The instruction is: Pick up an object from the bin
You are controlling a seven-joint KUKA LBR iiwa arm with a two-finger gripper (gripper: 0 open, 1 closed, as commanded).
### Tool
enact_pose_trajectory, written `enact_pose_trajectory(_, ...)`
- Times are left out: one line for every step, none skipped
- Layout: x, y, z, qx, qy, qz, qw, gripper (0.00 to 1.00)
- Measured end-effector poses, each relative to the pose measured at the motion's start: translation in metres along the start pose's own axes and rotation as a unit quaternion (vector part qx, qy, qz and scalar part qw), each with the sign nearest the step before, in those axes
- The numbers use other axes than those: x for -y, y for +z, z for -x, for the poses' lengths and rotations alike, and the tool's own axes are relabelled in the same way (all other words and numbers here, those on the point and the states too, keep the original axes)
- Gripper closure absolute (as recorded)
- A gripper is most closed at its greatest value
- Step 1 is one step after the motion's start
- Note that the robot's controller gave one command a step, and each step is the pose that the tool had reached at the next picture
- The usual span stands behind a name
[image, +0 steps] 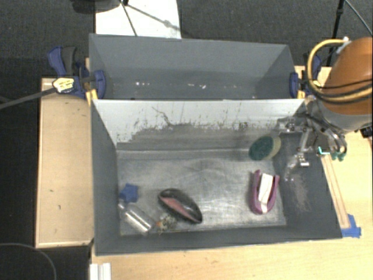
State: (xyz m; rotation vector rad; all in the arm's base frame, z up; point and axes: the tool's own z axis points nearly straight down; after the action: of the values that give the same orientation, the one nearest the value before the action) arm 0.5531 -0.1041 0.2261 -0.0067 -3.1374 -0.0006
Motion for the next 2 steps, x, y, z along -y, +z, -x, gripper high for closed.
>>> enact_pose_trajectory(-0.004, 0.135, 0.007, 0.0050, -0.197, -0.002, 0.9804, 0.00)
enact_pose_trajectory(-0.041, 0.124, -0.014, 0.0035, -0.395, -0.001, 0.9186, 0.00)
